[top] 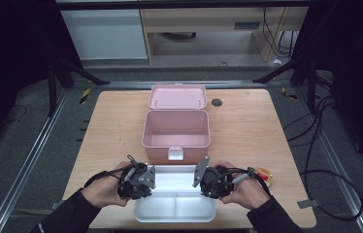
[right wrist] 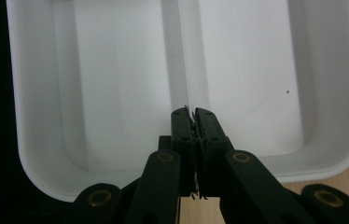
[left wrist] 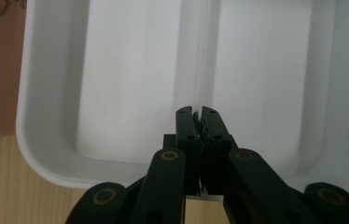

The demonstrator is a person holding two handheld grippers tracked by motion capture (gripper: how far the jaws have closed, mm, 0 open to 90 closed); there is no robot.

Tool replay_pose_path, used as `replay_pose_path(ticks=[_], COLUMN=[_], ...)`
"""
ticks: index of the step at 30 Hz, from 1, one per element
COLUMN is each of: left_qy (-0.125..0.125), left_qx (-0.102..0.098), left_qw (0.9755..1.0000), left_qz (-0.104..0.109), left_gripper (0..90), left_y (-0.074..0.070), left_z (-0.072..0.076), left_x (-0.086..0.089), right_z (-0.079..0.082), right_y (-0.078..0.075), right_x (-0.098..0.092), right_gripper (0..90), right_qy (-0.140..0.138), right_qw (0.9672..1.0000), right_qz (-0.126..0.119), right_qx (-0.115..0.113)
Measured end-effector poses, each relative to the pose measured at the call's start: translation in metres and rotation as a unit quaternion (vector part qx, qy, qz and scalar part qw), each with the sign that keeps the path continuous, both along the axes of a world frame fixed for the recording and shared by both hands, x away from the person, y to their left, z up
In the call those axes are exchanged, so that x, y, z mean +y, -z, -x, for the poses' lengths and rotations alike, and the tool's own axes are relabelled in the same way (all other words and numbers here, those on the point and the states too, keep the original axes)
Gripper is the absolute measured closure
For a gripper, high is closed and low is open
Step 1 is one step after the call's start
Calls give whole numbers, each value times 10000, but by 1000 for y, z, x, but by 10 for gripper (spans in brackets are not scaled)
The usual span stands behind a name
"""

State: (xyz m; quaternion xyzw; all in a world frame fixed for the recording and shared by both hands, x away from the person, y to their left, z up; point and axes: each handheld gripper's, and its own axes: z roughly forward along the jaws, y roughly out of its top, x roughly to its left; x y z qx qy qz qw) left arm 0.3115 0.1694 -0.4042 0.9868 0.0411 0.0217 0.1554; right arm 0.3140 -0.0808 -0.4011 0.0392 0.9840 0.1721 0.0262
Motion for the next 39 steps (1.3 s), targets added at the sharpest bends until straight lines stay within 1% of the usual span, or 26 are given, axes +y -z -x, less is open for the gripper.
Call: replay_pose_path(ticks=[1,2,4,5,7,8,9,11,12,15,20,21,23,24,27,28,29,30,31,33,34,35,36,37,38,39], left_qy=[0,-13,-49,-43,-61,-74,-74,-82,-80,-78,-24,5,26,31,-126,-205,-377,-377,-508,-698,-797,-926,-1112,-1112,-1408,-1408], left_qx=[0,34,62,39,58,100,100,160,181,197,173,167,138,107,102,87,21,21,-20,-185,-244,-269,-308,-308,-323,-323], left_qw=[10000,10000,10000,10000,10000,9999,9999,9998,9998,9997,9996,9998,9999,9999,9997,9995,9985,9985,9977,9962,9951,9936,9912,9912,9866,9866], left_qz=[0,16,7,2,-30,-40,-40,-60,-100,-109,-209,-113,-89,-67,172,234,384,384,449,487,525,583,651,651,754,754], left_gripper=[876,875,875,870,869,870,872,873,872,869,856,799,757,757,676,655,594,567,567,519,488,445,432,425,416,417], left_y=[0,7,17,22,33,41,41,50,55,60,67,67,66,66,62,59,55,55,52,47,45,44,41,41,40,40], left_z=[0,-3,-7,-9,-14,-17,-17,-21,-23,-26,-25,-24,-23,-23,-23,-23,-22,-22,-22,-21,-20,-20,-19,-19,-20,-20], left_x=[0,-1,-2,-2,-4,-6,-6,-8,-8,-8,-11,-11,-10,-10,-6,-5,-2,-2,0,4,6,8,12,12,18,18], right_z=[0,-4,-5,-10,-13,-17,-18,-21,-23,-25,-25,-26,-26,-26,-27,-27,-27,-27,-28,-28,-29,-30,-31,-31,-32,-32], right_y=[0,11,15,27,32,43,45,50,58,66,70,71,69,69,64,61,54,54,52,44,41,35,33,33,29,29], right_x=[0,-1,-1,-3,-3,-3,-3,-3,-3,-2,-1,0,-2,-2,-6,-8,-13,-13,-15,-22,-26,-36,-42,-42,-53,-53], right_gripper=[877,875,875,875,874,872,871,868,868,867,865,845,794,794,714,685,602,602,574,526,513,476,457,457,433,433], right_qy=[0,23,38,62,81,91,99,116,155,178,187,247,352,352,561,673,925,925,1027,1413,1609,1986,2146,2146,2426,2426], right_qw=[10000,10000,10000,10000,9999,9999,9998,9998,9997,9996,9994,9994,9992,9992,9982,9973,9944,9944,9929,9863,9821,9716,9665,9665,9578,9578], right_qz=[0,12,10,0,1,60,67,74,83,96,133,124,19,19,-160,-280,-514,-514,-599,-848,-979,-1287,-1406,-1406,-1531,-1531], right_qx=[0,29,35,64,96,118,127,155,170,204,241,215,169,169,143,109,68,68,36,-49,-57,-75,-102,-102,-191,-191])
